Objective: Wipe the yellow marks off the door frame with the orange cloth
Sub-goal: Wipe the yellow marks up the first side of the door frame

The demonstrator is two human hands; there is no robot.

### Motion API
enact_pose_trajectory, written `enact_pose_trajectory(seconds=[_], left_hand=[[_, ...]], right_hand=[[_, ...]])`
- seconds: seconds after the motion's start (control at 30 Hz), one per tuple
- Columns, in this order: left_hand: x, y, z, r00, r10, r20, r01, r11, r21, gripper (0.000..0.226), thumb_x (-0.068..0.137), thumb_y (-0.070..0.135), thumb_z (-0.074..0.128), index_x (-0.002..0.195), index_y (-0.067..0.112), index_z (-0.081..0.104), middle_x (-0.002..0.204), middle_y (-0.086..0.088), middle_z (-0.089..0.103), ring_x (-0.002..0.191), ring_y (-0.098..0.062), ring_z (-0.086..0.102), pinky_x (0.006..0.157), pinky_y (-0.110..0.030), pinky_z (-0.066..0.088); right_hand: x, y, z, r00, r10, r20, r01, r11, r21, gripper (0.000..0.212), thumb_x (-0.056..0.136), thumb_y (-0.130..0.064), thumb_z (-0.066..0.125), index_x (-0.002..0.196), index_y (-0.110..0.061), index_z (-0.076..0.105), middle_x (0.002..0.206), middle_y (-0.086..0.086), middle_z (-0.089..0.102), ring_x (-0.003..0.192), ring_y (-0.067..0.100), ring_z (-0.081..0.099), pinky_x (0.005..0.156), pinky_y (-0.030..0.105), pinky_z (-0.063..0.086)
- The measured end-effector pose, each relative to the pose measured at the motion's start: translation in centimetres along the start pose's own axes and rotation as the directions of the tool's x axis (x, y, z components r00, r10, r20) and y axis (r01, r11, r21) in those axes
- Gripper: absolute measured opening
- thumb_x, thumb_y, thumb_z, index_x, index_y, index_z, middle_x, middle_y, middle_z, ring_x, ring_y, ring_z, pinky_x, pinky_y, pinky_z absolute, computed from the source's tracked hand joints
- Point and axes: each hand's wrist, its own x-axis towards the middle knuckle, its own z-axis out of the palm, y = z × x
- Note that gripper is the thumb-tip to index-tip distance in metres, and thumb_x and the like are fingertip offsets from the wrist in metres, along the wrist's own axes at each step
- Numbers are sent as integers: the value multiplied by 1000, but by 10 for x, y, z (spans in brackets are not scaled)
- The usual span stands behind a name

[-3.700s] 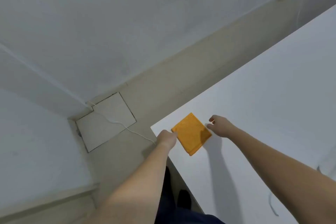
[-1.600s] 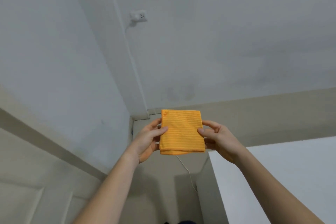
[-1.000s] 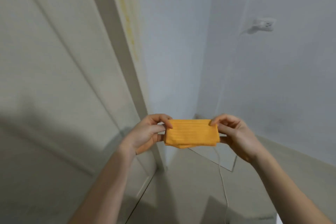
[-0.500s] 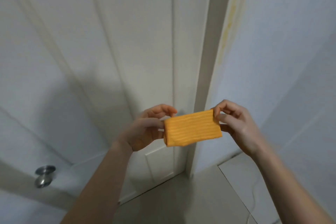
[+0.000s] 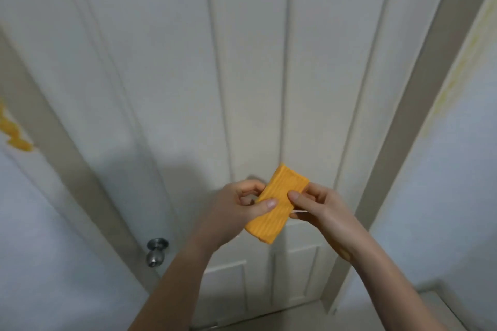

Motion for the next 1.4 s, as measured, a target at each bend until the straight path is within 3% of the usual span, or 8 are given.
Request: enact_pose_trajectory(seconds=[0.1, 0.33, 0.43, 0.57, 0.7, 1.0, 1.27, 1.4], left_hand=[[-20, -5, -40, 999, -19, -48, 19, 1000, 1, 22, 88, 32, 89, 99, 16, 79, 75, -8, 74, 76, -13, 69, 75, -34, 55], [-73, -10, -137, 979, -60, -195, 61, 998, -1, 15, 95, 15, 84, 106, 8, 77, 96, -20, 77, 92, -26, 82, 79, -42, 69], [-101, -6, -177, 935, 20, -353, -6, 999, 41, 5, 96, 15, 83, 99, 20, 82, 86, -12, 78, 79, -29, 79, 70, -37, 67], [-135, 10, -233, 693, 249, -676, -164, 968, 189, 5, 92, 21, 84, 90, 23, 80, 72, 4, 69, 69, -37, 69, 59, -39, 61], [-158, 38, -274, 378, 466, -800, -165, 884, 437, 10, 97, 9, 80, 96, 17, 74, 85, 1, 70, 75, -9, 67, 62, -25, 54], [-154, 95, -373, 58, 826, -561, 28, 560, 828, 20, 97, 5, 68, 116, 5, 69, 118, -9, 65, 112, -25, 62, 98, -26, 51], [-113, 128, -440, 91, 935, -343, 63, 338, 939, 45, 105, 17, 62, 148, 4, 58, 153, -15, 54, 144, -33, 49, 119, -50, 44], [-102, 127, -451, 74, 958, -275, 142, 263, 954, 49, 108, 22, 55, 155, 7, 55, 160, -15, 52, 150, -38, 47, 129, -46, 33]], right_hand=[[7, 5, 45, 987, -128, -96, 128, 992, -6, 14, 96, -19, 73, 104, -7, 75, 92, 16, 71, 94, 31, 73, 100, 49, 60], [23, -1, 171, 937, -325, -125, 324, 946, -34, 16, 97, -23, 67, 108, -12, 69, 93, 3, 73, 77, 24, 67, 72, 45, 55], [32, -5, 212, 893, -439, -102, 437, 898, -44, 10, 98, -18, 66, 107, -18, 72, 87, -6, 70, 74, 14, 60, 69, 24, 49], [43, -16, 263, 852, -523, -13, 520, 850, -89, 13, 102, -12, 64, 111, -17, 72, 95, -7, 75, 83, 5, 64, 73, 14, 47], [61, -16, 310, 805, -590, 71, 593, 794, -132, 12, 101, -23, 64, 112, -23, 70, 108, 0, 70, 104, 14, 67, 86, 24, 51], [80, 4, 402, 715, -695, -72, 673, 713, -198, 22, 97, -26, 64, 110, -43, 67, 116, -14, 47, 106, 16, 54, 92, 19, 46], [94, 21, 448, 650, -653, -388, 621, 751, -225, 27, 97, -8, 70, 116, -27, 68, 107, -17, 55, 82, 23, 61, 72, 35, 53], [100, 24, 474, 564, -592, -575, 651, 748, -131, 26, 97, -8, 69, 111, -30, 66, 108, -16, 64, 95, 24, 67, 83, 33, 55]])
